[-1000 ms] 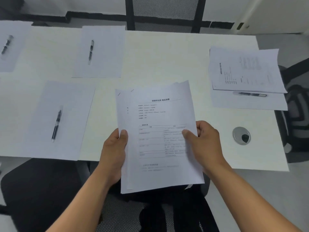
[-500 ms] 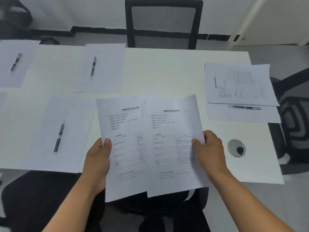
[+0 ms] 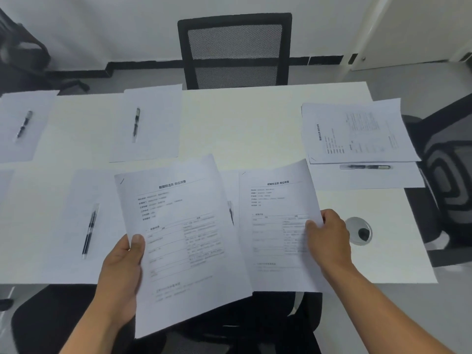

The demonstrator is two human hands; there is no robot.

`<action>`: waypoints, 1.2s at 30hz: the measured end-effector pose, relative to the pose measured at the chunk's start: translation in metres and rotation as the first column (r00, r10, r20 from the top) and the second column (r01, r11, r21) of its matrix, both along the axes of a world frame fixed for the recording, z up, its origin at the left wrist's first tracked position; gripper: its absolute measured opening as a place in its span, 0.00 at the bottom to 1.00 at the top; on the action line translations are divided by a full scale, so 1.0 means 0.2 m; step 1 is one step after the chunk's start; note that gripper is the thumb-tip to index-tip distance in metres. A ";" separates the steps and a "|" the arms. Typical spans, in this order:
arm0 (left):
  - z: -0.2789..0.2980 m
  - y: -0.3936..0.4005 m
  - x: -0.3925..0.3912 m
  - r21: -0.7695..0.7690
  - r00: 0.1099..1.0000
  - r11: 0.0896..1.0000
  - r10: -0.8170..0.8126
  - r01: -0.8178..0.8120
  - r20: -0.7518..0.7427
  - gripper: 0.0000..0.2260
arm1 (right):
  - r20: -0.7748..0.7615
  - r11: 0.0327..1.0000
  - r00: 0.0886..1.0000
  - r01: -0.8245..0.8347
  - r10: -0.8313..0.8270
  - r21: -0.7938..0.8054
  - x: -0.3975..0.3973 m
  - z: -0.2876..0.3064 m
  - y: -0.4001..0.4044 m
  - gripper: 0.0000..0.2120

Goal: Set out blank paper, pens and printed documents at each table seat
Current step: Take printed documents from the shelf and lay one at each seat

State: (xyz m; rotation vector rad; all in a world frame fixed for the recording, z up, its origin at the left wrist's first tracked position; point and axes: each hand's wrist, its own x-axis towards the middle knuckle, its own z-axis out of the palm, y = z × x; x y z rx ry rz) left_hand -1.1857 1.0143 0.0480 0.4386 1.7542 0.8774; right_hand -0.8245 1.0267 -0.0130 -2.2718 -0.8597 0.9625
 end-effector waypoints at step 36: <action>0.04 0.08 0.24 0.007 0.983 0.984 -0.176 0.176 0.045 0.14 | 0.012 0.992 0.995 -0.102 0.101 0.072 -0.06 0.07 0.02 0.09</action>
